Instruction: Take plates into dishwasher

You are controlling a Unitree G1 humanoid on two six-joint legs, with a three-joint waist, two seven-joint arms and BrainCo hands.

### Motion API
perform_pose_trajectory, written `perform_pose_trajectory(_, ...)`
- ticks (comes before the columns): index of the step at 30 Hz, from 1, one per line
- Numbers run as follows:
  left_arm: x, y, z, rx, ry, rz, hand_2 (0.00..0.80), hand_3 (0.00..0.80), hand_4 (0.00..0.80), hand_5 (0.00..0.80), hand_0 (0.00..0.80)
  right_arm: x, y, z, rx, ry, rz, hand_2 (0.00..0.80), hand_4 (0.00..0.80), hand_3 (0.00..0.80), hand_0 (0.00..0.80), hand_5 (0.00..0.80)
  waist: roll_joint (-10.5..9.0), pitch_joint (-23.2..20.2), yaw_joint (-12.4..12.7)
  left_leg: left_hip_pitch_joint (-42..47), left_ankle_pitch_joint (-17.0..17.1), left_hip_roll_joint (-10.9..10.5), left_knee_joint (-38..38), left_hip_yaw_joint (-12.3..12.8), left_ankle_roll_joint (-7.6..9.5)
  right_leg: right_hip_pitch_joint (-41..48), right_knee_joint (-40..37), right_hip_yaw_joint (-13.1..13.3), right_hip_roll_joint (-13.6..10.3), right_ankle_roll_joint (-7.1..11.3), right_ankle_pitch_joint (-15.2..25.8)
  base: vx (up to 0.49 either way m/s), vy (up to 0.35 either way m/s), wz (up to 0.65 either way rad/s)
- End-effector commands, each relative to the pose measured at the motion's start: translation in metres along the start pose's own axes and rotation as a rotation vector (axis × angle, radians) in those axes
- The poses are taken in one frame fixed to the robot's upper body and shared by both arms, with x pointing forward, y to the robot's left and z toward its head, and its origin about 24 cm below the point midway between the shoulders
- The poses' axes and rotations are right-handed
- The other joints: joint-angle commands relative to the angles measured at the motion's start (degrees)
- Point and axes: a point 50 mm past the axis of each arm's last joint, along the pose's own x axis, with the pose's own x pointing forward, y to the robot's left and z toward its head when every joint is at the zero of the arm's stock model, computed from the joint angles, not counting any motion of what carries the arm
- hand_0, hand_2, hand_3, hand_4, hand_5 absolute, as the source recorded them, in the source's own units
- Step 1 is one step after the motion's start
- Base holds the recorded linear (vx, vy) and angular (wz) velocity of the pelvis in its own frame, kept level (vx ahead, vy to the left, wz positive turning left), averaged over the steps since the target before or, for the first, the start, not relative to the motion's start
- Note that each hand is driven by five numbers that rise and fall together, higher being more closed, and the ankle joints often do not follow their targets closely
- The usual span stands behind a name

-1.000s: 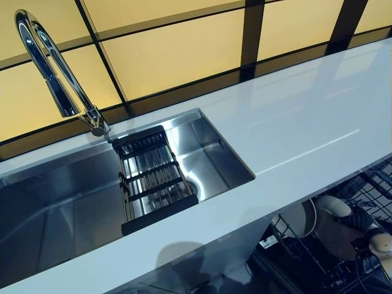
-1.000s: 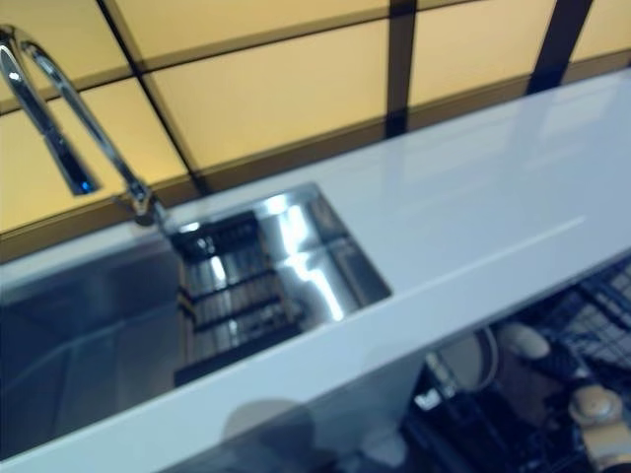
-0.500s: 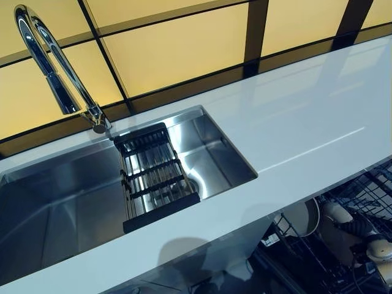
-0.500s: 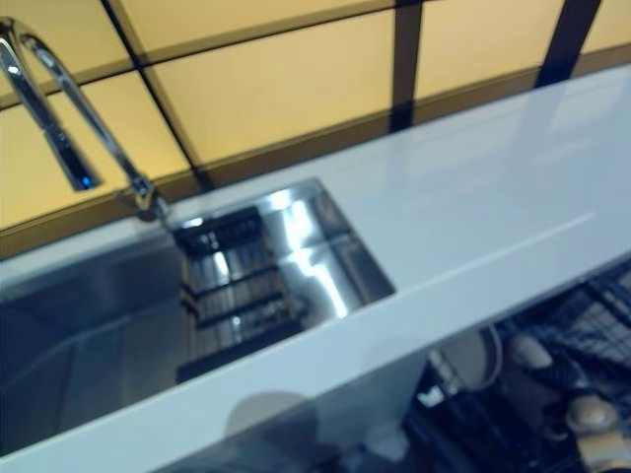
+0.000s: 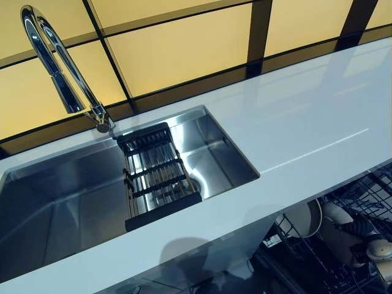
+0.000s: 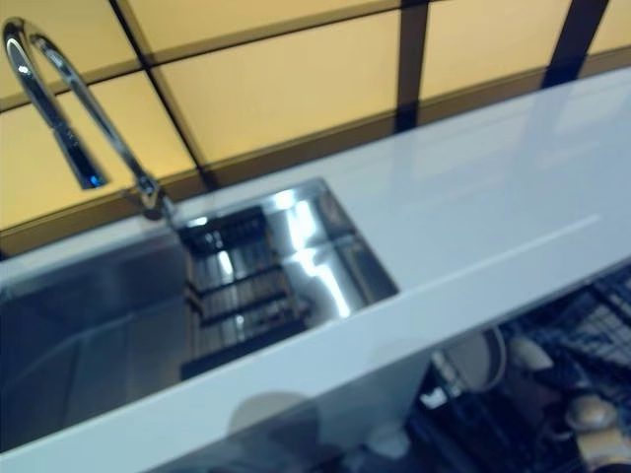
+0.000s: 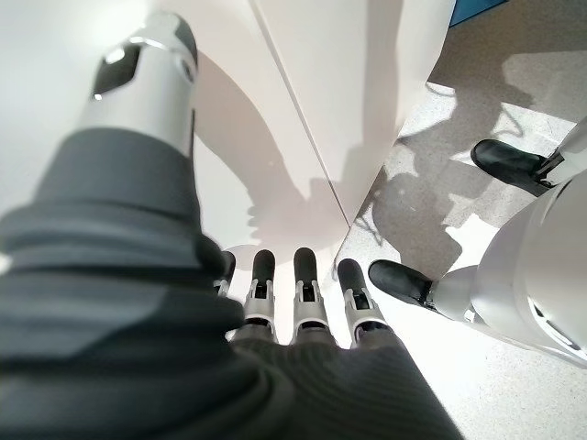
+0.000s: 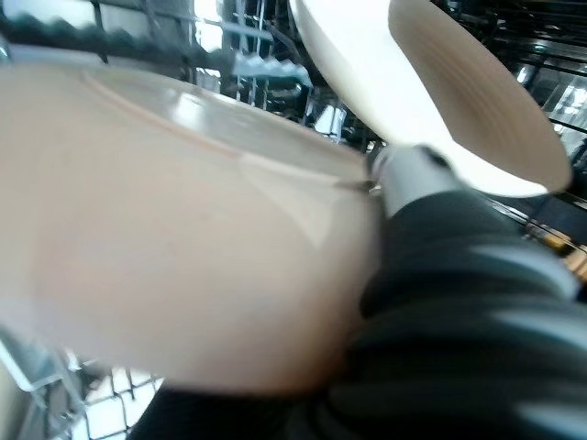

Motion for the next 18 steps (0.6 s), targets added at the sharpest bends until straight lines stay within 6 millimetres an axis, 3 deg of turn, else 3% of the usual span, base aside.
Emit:
perform_pose_trajectory(1, 0.006, -0.023, 0.050, 0.001, -0.147, -0.067, 0.000, 0.000, 0.000, 0.000, 0.000, 0.004, 0.006, 0.007, 0.015, -0.014, -0.006, 0.000, 0.000, 0.000, 0.000, 0.000, -3.41, -1.85, 2.97, 3.71, -4.84, -1.22, -0.08, -1.45, -0.98, -3.94, 0.07, -0.16, -2.15, 5.33, 5.12, 0.000, 0.000, 0.00)
perform_pose_trajectory(11, 0.003, -0.011, 0.048, 0.001, -0.139, -0.032, 0.000, 0.000, 0.000, 0.000, 0.000, -0.001, -0.011, 0.007, 0.035, -0.005, -0.019, 0.000, 0.000, 0.000, 0.000, 0.000, -5.79, -3.28, 2.28, 4.46, -5.19, -0.55, -0.08, -0.92, -1.07, -3.23, 0.07, 0.18, -1.23, 5.30, 5.03, 0.010, 0.004, 0.00)
perform_pose_trajectory(18, 0.003, -0.006, 0.047, 0.002, -0.145, -0.003, 0.000, 0.000, 0.000, 0.000, 0.000, -0.007, -0.038, 0.005, -0.011, 0.013, -0.065, 0.000, 0.000, 0.000, 0.000, 0.000, -8.34, -4.82, 1.75, 5.17, -5.58, -0.12, -0.08, -0.37, -0.99, -2.58, 0.07, 0.75, -0.49, 5.32, 4.93, 0.020, 0.020, -0.01)
